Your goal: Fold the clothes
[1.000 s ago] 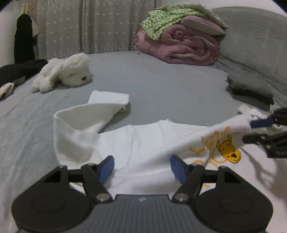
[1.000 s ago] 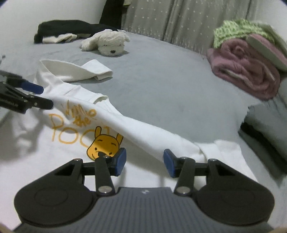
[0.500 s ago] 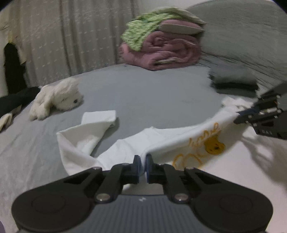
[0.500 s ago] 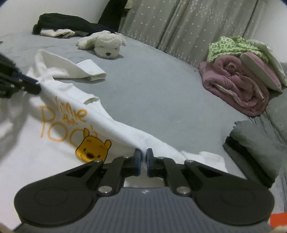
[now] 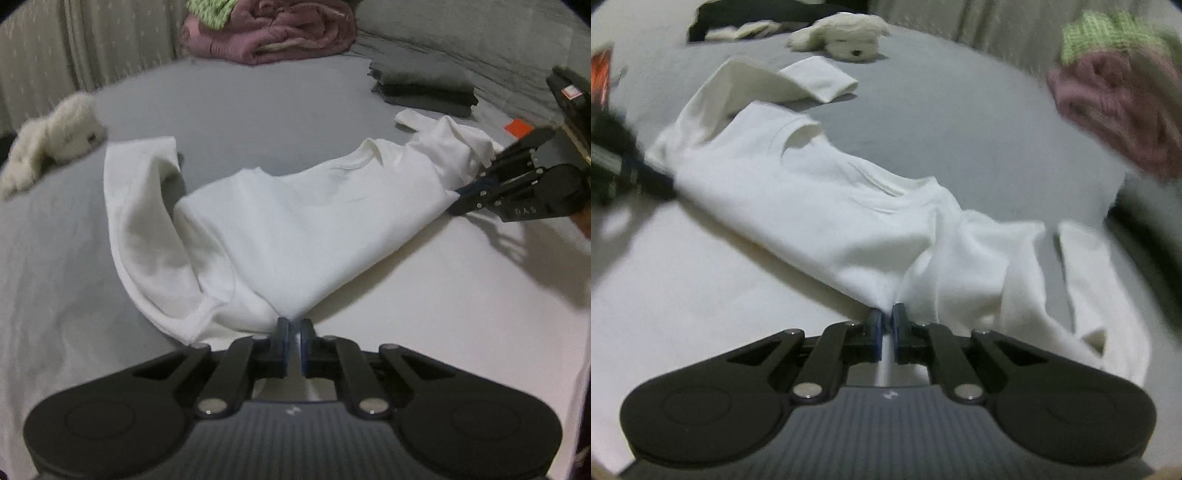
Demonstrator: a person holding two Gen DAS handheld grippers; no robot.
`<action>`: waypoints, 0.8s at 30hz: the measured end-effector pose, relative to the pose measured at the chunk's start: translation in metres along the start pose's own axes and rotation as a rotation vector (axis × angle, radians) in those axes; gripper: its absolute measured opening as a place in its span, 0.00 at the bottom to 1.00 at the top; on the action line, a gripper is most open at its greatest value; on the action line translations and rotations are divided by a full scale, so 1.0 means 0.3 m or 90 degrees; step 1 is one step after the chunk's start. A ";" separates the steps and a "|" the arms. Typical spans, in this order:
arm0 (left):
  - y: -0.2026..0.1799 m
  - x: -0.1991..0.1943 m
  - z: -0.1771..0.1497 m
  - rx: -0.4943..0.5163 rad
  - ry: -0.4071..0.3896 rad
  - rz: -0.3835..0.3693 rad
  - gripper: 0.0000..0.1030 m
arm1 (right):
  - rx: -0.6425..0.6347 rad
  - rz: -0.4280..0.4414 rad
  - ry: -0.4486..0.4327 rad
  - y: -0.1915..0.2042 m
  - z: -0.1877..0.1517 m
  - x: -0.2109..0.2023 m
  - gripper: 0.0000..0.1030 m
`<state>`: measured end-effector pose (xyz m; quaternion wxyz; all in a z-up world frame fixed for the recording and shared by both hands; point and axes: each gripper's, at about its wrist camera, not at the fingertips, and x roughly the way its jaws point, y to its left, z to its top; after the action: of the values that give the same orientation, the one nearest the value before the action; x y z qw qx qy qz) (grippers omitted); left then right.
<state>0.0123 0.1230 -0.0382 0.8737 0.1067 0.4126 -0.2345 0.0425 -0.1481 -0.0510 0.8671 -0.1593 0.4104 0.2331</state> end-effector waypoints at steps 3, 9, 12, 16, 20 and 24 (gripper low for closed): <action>0.024 -0.012 0.015 -0.026 0.005 -0.034 0.20 | 0.076 0.065 0.020 -0.061 0.020 -0.012 0.19; 0.074 -0.052 0.073 -0.101 -0.077 -0.062 0.48 | 0.190 0.181 -0.039 -0.162 0.063 -0.073 0.39; 0.090 -0.028 0.128 -0.108 -0.097 -0.027 0.53 | 0.224 0.191 -0.084 -0.191 0.103 -0.077 0.42; 0.126 0.028 0.173 -0.116 -0.104 0.037 0.56 | 0.229 0.135 -0.124 -0.213 0.155 -0.042 0.42; 0.176 0.082 0.161 -0.134 -0.101 0.083 0.56 | 0.219 0.079 -0.121 -0.225 0.183 0.009 0.42; 0.222 0.119 0.147 -0.143 -0.088 0.101 0.61 | 0.186 0.046 -0.105 -0.226 0.188 0.055 0.42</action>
<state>0.0947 0.1526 -0.0382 0.9222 0.0243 0.3656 -0.1239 0.1239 -0.1742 -0.0236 0.9028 0.0030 0.3727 0.2145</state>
